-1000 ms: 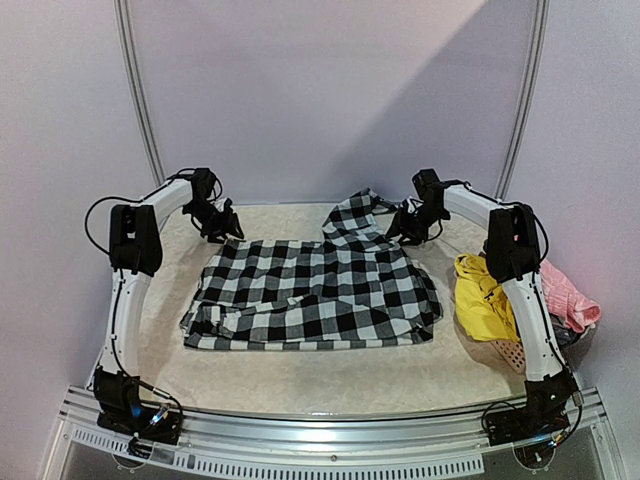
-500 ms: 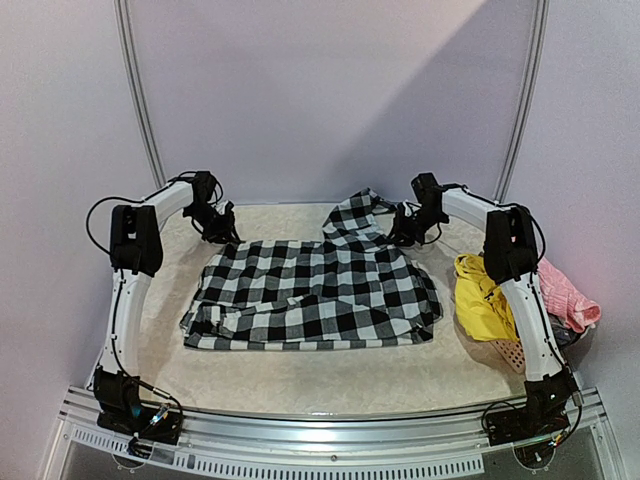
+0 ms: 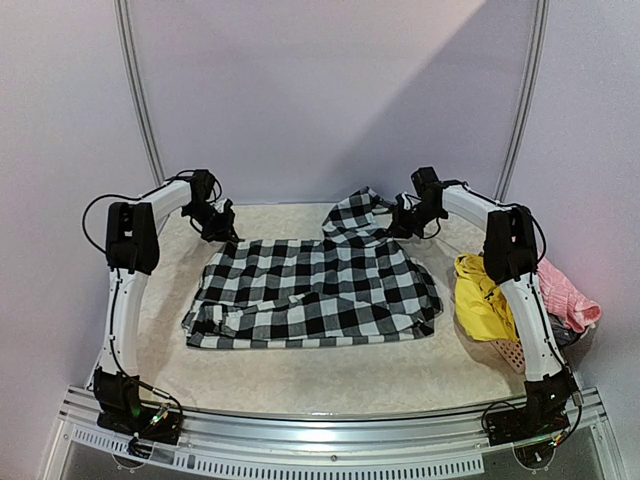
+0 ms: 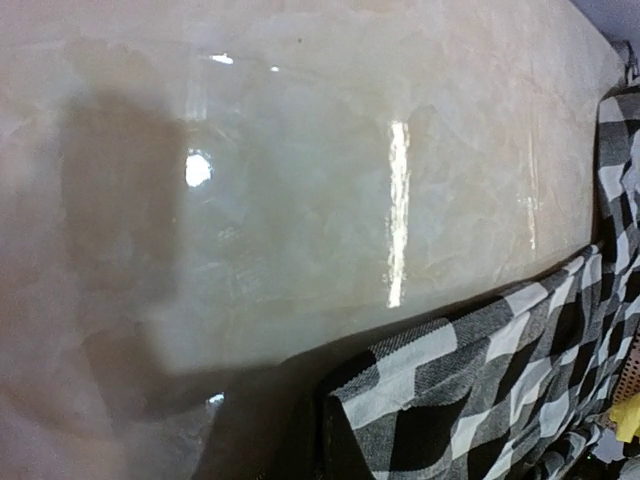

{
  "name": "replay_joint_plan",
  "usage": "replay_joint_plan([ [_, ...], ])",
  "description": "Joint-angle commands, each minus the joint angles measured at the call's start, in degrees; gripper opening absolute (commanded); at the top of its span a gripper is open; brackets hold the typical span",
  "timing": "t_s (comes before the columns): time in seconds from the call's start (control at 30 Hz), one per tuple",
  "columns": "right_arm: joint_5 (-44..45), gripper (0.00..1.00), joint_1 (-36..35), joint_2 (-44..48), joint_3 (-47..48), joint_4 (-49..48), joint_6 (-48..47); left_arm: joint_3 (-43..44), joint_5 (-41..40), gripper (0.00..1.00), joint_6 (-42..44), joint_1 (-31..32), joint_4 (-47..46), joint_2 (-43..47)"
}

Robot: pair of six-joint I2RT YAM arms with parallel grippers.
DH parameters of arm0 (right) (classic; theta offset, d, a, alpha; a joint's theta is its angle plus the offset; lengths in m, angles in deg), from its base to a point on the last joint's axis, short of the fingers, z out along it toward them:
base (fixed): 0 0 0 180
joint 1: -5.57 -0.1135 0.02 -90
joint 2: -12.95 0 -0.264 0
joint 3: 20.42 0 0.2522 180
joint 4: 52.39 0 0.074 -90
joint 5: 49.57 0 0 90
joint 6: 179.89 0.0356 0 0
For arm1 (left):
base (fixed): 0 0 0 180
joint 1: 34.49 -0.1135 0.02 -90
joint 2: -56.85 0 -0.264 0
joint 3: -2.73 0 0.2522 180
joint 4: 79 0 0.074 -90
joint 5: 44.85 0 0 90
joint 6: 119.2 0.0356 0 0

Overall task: Fold and stack the mixed laundry pile
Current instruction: Pick up the 1/3-folded shirt from the center of the board, then fold the 1/3-folded shirt at the center of the board.

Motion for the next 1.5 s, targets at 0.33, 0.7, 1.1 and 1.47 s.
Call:
replay_joint_plan([
  [0.33, 3.94, 0.0, -0.02, 16.27, -11.12, -6.84, -7.31, -15.13, 0.56, 0.0, 1.2, -0.58, -8.67, 17.02],
  [0.7, 8.18, 0.0, -2.69, 28.01, -29.22, -14.45, -13.9, -28.5, 1.02, 0.0, 2.04, -0.53, -14.32, 25.95],
  [1.1, 15.62, 0.0, -3.02, 32.97, -38.58, -17.11, -12.78, -38.36, 1.91, 0.0, 2.78, -0.58, -17.98, 31.69],
  [1.47, 15.52, 0.03, -3.76, 34.98, -45.59, -20.69, -8.46, -47.76, 1.57, 0.0, 2.41, -0.06, -21.39, 38.17],
])
